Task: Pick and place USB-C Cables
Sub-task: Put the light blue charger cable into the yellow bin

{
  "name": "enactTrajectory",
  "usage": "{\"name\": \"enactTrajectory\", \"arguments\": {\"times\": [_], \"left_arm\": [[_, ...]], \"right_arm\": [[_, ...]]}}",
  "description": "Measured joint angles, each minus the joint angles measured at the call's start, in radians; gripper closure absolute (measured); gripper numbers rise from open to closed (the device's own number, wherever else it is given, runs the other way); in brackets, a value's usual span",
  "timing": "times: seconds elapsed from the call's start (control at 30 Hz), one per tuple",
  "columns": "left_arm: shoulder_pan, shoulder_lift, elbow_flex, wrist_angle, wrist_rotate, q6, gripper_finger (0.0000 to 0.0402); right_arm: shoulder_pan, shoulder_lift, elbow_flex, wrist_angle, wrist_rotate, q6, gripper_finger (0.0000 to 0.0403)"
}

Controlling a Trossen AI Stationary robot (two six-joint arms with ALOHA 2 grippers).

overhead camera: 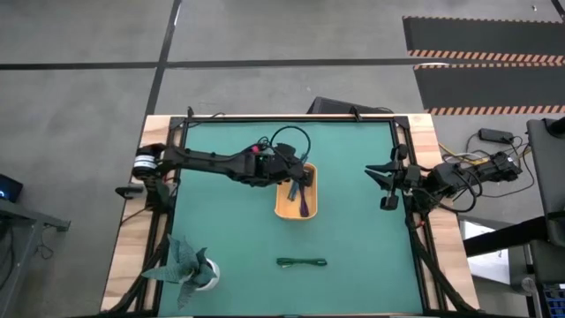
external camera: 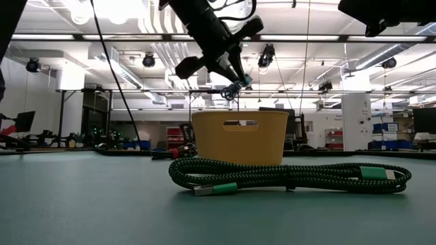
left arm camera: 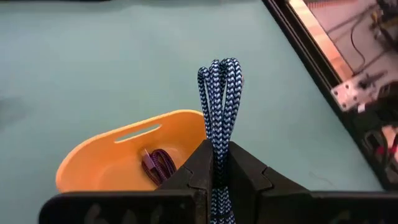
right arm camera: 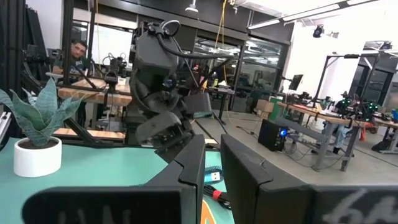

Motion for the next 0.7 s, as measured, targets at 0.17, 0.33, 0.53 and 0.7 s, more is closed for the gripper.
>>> {"name": "enactTrajectory", "arguments": {"times": [0.17,0.33,0.53,0.7], "left_arm": [[0.0,0.006,-0.005,0.0,0.0,-0.082,0.0386],[0.002,0.006,-0.015,-0.001,0.005,-0.119,0.0386],[0.008,0.011,-0.02,-0.001,0.04,-0.19,0.0386],[0.024,0.011,-0.042,-0.002,0.053,-0.196,0.0386]], "right_arm": [[0.0,0.0,0.0,0.0,0.0,0.0,0.036],[0.0,0.0,0.0,0.0,0.0,0.0,0.036],[0.0,0.0,0.0,0.0,0.0,0.0,0.036],[0.0,0.0,0.0,0.0,0.0,0.0,0.036]]}}
